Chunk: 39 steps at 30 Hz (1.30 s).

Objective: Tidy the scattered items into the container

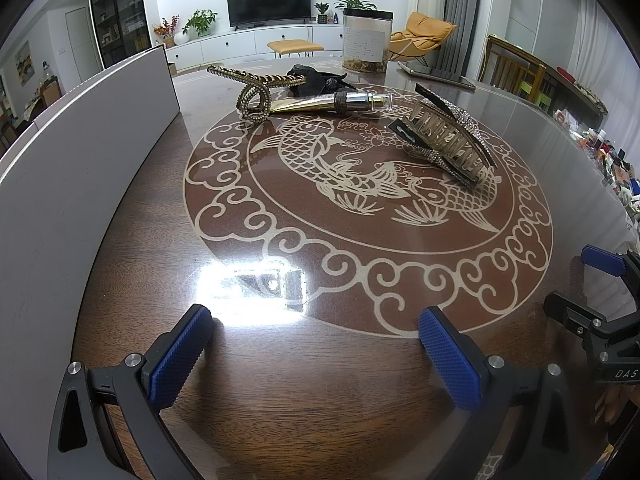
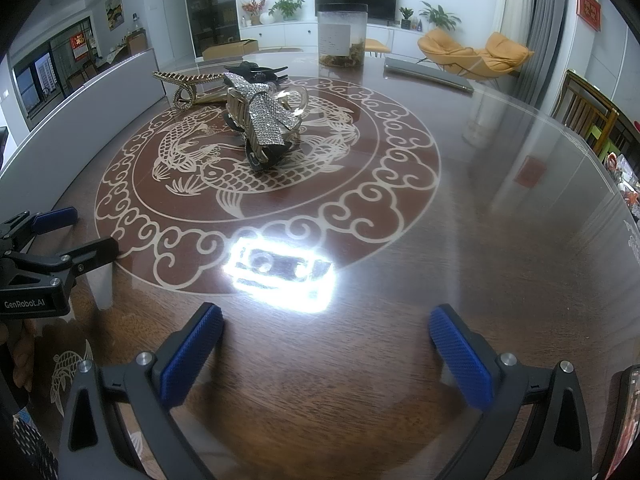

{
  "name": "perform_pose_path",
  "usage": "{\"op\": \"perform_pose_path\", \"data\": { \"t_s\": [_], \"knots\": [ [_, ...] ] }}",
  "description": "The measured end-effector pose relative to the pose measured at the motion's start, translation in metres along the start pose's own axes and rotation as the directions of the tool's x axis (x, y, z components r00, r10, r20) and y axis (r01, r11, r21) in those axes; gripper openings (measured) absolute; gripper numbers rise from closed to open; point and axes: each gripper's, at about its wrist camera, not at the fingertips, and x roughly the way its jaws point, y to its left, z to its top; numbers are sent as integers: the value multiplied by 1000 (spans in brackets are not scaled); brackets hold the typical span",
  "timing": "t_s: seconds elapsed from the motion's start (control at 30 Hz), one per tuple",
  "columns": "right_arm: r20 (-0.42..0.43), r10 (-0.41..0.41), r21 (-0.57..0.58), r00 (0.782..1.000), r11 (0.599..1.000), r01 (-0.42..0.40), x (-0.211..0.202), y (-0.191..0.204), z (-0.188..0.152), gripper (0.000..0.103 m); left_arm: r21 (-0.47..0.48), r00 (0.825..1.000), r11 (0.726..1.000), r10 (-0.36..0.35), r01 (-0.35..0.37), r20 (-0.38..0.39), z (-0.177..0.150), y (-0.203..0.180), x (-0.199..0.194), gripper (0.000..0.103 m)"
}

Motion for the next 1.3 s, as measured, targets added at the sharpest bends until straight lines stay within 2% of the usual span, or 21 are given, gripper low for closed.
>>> {"op": "perform_pose_path", "data": {
  "t_s": [1.3],
  "knots": [
    [0,2,-2,1000,1000,-2,0,0,0,103,9,1000,1000,-5,5,-1,0,0,0,103]
  ]
}}
